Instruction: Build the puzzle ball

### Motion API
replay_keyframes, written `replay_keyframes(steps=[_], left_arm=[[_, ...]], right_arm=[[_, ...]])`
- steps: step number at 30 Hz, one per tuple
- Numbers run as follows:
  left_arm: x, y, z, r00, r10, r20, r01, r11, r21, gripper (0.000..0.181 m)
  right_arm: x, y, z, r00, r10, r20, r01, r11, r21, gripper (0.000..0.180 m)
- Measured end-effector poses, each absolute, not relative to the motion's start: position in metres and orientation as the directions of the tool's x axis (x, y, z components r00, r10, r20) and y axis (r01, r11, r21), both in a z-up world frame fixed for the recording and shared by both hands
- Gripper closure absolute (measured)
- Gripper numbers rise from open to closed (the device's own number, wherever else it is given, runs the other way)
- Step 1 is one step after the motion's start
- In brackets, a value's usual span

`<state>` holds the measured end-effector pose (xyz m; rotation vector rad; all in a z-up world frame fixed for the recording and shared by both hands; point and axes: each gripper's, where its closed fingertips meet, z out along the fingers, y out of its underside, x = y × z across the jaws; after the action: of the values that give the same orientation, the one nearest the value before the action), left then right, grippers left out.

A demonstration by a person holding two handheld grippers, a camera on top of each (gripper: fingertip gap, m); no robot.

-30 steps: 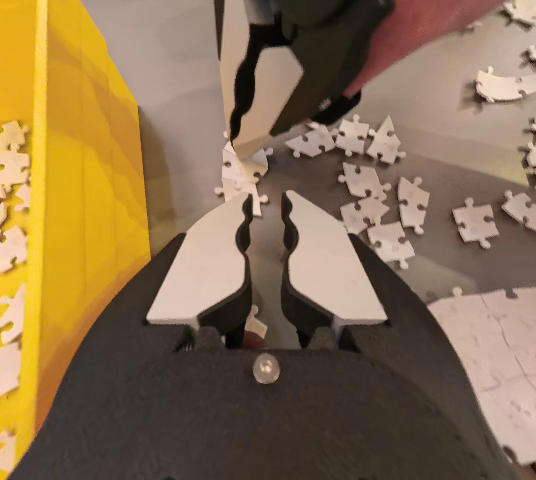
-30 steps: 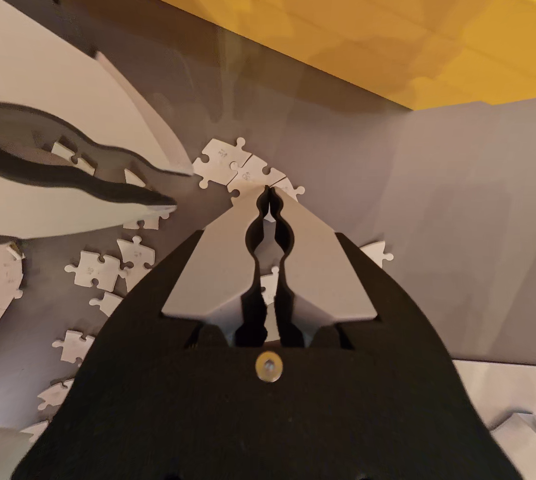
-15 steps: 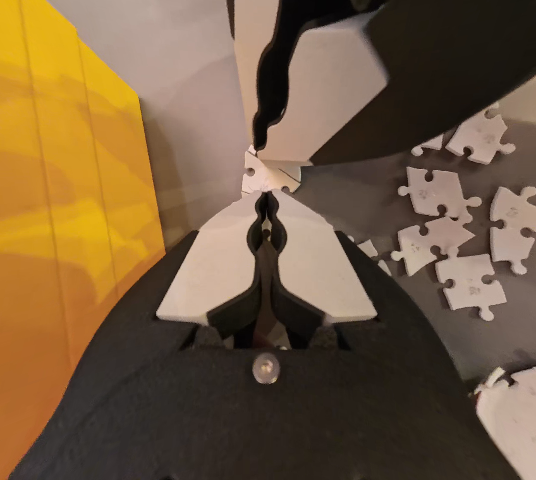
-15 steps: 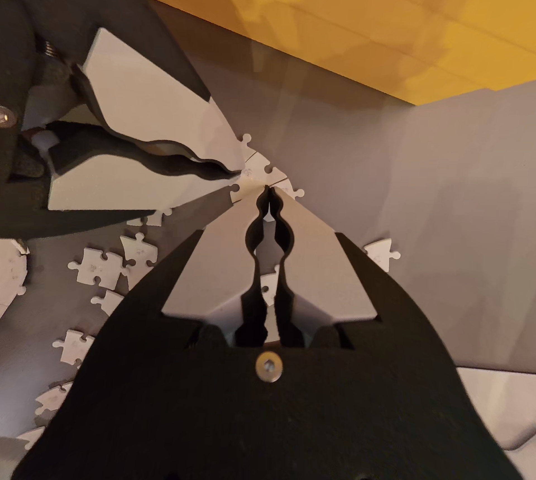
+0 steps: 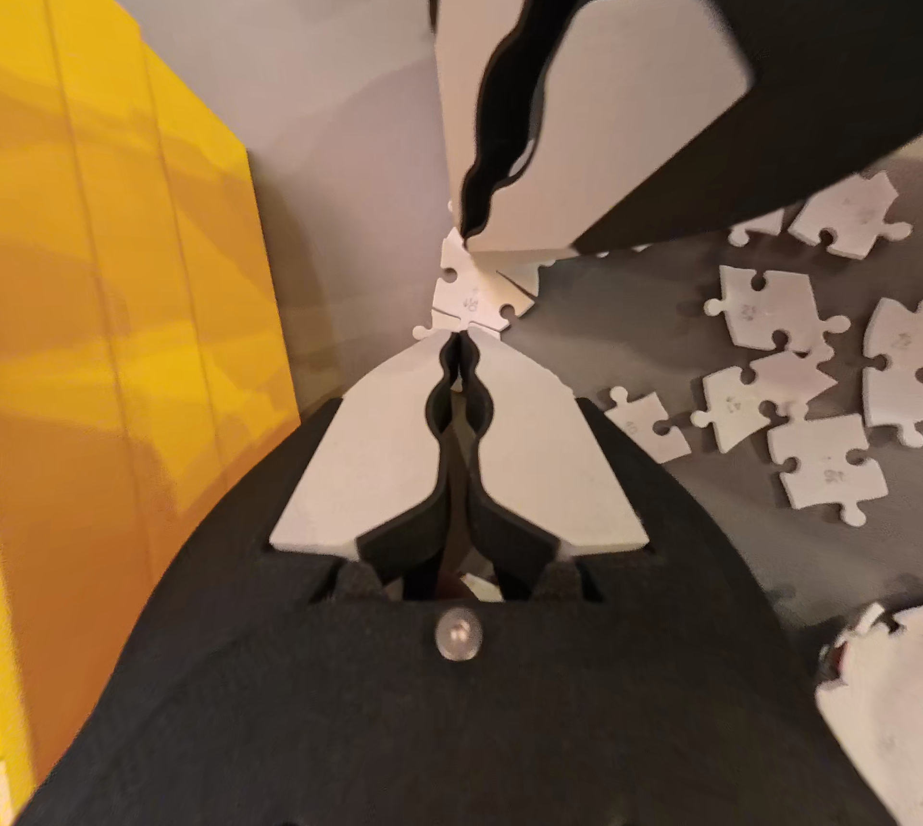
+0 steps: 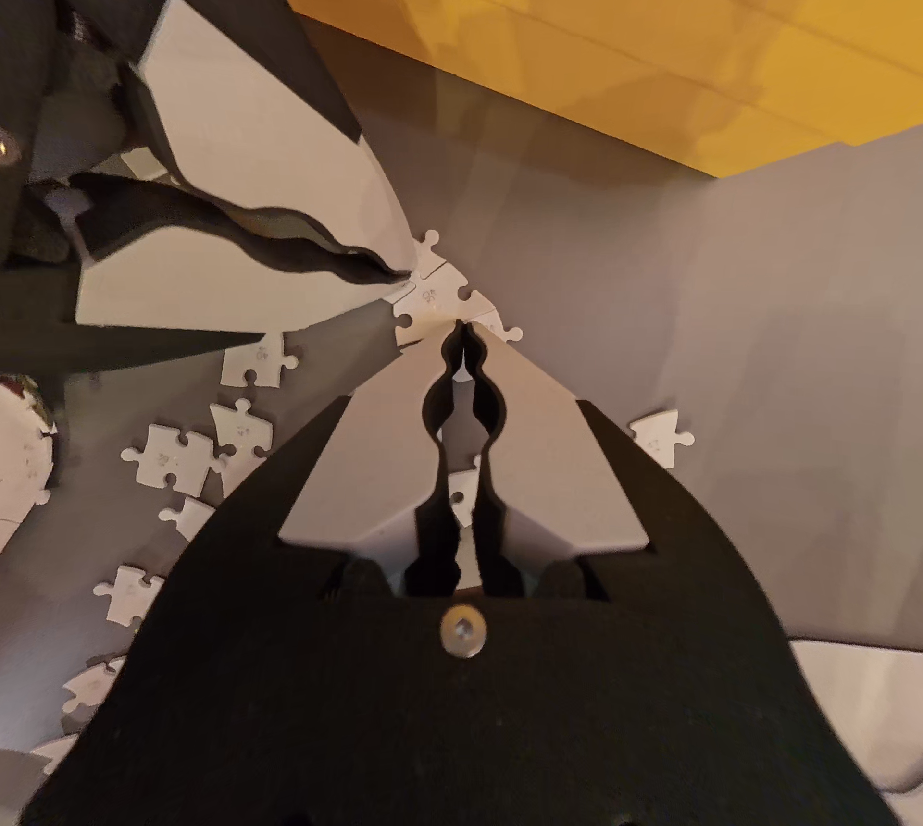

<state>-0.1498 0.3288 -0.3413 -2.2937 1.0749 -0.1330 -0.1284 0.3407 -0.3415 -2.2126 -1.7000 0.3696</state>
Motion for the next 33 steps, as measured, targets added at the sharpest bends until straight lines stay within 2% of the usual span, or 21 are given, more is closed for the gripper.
replay_keyframes(steps=[4, 10, 17, 19, 27, 31, 33], left_arm=[[-0.149, 0.328, -0.342, 0.625, -0.755, -0.198, -0.734, -0.483, -0.477, 0.180], [-0.148, 0.329, -0.342, 0.614, -0.764, -0.199, -0.748, -0.482, -0.456, 0.180], [-0.148, 0.329, -0.342, 0.573, -0.784, -0.237, -0.794, -0.460, -0.398, 0.180], [-0.148, 0.330, -0.342, 0.573, -0.785, -0.236, -0.794, -0.459, -0.398, 0.180], [-0.146, 0.330, -0.342, 0.577, -0.782, -0.233, -0.792, -0.468, -0.392, 0.181], [-0.147, 0.330, -0.342, 0.588, -0.777, -0.227, -0.783, -0.474, -0.403, 0.180], [-0.146, 0.330, -0.341, 0.603, -0.768, -0.218, -0.768, -0.484, -0.419, 0.181]], right_arm=[[-0.128, 0.341, -0.341, 0.275, 0.961, -0.043, 0.865, -0.267, -0.426, 0.180], [-0.130, 0.344, -0.329, 0.354, 0.928, -0.120, 0.776, -0.362, -0.517, 0.180], [-0.106, 0.346, -0.329, 0.421, 0.903, -0.088, 0.767, -0.406, -0.497, 0.180], [-0.104, 0.342, -0.333, 0.421, 0.902, -0.098, 0.767, -0.412, -0.492, 0.175], [-0.123, 0.336, -0.329, 0.369, 0.926, -0.084, 0.751, -0.350, -0.560, 0.180], [-0.117, 0.336, -0.338, 0.385, 0.917, -0.104, 0.764, -0.380, -0.522, 0.180], [-0.114, 0.334, -0.340, 0.378, 0.920, -0.106, 0.756, -0.373, -0.538, 0.180]])
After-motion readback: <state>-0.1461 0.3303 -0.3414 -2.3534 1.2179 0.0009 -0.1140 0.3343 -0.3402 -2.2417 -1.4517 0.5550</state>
